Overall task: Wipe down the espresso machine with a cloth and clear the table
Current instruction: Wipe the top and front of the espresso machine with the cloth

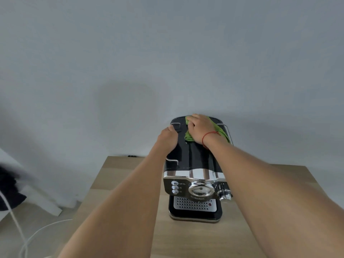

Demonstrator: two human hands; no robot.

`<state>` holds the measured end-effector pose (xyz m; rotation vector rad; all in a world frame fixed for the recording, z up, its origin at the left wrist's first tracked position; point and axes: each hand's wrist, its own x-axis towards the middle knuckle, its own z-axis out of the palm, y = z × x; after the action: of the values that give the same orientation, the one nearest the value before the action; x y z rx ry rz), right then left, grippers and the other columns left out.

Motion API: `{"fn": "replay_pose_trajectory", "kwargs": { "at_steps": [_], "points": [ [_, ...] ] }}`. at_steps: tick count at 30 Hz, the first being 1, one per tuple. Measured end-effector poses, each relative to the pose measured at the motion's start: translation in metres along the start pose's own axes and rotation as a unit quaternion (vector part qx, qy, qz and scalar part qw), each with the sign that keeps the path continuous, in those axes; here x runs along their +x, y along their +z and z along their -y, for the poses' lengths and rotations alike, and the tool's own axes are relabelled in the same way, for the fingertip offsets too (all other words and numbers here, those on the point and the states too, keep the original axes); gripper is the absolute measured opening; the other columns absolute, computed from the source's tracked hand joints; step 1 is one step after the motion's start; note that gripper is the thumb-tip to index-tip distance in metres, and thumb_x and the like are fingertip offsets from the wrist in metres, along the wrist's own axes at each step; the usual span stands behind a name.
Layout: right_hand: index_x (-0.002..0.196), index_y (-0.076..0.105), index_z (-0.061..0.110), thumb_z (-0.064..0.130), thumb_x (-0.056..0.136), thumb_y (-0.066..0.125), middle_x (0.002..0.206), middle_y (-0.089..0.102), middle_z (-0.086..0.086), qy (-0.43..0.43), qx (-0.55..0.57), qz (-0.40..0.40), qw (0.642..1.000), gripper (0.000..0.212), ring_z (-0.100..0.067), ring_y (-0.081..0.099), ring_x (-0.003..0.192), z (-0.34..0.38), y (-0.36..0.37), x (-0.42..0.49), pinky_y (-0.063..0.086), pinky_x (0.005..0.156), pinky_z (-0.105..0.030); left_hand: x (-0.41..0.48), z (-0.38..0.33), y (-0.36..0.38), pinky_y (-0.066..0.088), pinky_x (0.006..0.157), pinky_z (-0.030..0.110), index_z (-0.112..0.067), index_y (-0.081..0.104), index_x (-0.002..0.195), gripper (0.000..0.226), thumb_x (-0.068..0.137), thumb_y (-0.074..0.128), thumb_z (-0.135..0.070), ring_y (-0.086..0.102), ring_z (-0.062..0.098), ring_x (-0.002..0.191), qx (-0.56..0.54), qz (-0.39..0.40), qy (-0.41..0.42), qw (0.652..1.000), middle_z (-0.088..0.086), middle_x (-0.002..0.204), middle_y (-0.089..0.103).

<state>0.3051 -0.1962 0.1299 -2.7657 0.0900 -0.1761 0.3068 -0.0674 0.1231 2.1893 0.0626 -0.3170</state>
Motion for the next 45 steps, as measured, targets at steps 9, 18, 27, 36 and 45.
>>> {"fn": "replay_pose_trajectory", "kwargs": {
  "at_steps": [9, 18, 27, 36, 45],
  "points": [
    [0.128, 0.059, 0.010, 0.020, 0.097, 0.031, 0.136, 0.055, -0.004, 0.010, 0.013, -0.038, 0.999, 0.042, -0.023, 0.047, 0.126, 0.002, 0.005, 0.010, 0.028, 0.111, -0.032, 0.001, -0.001, -0.002, 0.029, 0.109, 0.038, -0.002, 0.044, 0.138, 0.051, 0.104, 0.016, -0.028, 0.041, 0.033, 0.133, -0.006, 0.000, -0.011, 1.000, 0.019, 0.143, 0.045],
    [0.150, 0.023, 0.014, 0.026, 0.100, 0.024, 0.159, 0.019, -0.004, 0.017, -0.013, -0.020, 1.000, 0.052, -0.019, 0.014, 0.148, -0.001, 0.013, -0.051, 0.010, 0.122, -0.036, -0.027, -0.020, -0.018, 0.033, 0.110, 0.045, 0.000, 0.040, 0.139, 0.053, 0.101, 0.016, -0.028, 0.043, 0.038, 0.129, 0.016, 0.026, -0.063, 0.998, 0.022, 0.142, 0.045],
    [0.144, 0.036, 0.009, 0.023, 0.098, 0.027, 0.149, 0.037, -0.007, 0.034, -0.017, -0.007, 0.999, 0.049, -0.023, 0.032, 0.138, -0.004, 0.003, -0.013, 0.021, 0.117, -0.034, -0.012, -0.016, -0.007, 0.034, 0.105, 0.044, 0.006, 0.049, 0.124, 0.044, 0.104, 0.018, -0.017, 0.043, 0.042, 0.127, 0.064, -0.004, -0.017, 0.998, 0.028, 0.137, 0.046],
    [0.137, 0.043, 0.009, 0.027, 0.097, 0.021, 0.141, 0.045, -0.009, 0.070, -0.051, 0.023, 0.996, 0.049, -0.027, 0.041, 0.130, 0.007, -0.008, 0.004, 0.031, 0.111, -0.038, -0.011, -0.017, -0.007, 0.030, 0.108, 0.043, 0.009, 0.037, 0.136, 0.044, 0.103, 0.017, -0.014, 0.038, 0.041, 0.131, 0.055, 0.000, -0.033, 0.998, 0.028, 0.142, 0.041],
    [0.119, 0.061, 0.015, 0.015, 0.085, 0.038, 0.122, 0.062, -0.007, 0.178, -0.192, 0.077, 0.962, 0.041, -0.030, 0.058, 0.111, -0.013, -0.033, -0.008, 0.041, 0.084, -0.032, -0.009, -0.014, -0.007, 0.031, 0.105, 0.041, 0.004, 0.045, 0.129, 0.042, 0.102, 0.017, -0.015, 0.041, 0.038, 0.129, 0.039, 0.001, -0.027, 0.999, 0.025, 0.139, 0.044]
  ]
}}
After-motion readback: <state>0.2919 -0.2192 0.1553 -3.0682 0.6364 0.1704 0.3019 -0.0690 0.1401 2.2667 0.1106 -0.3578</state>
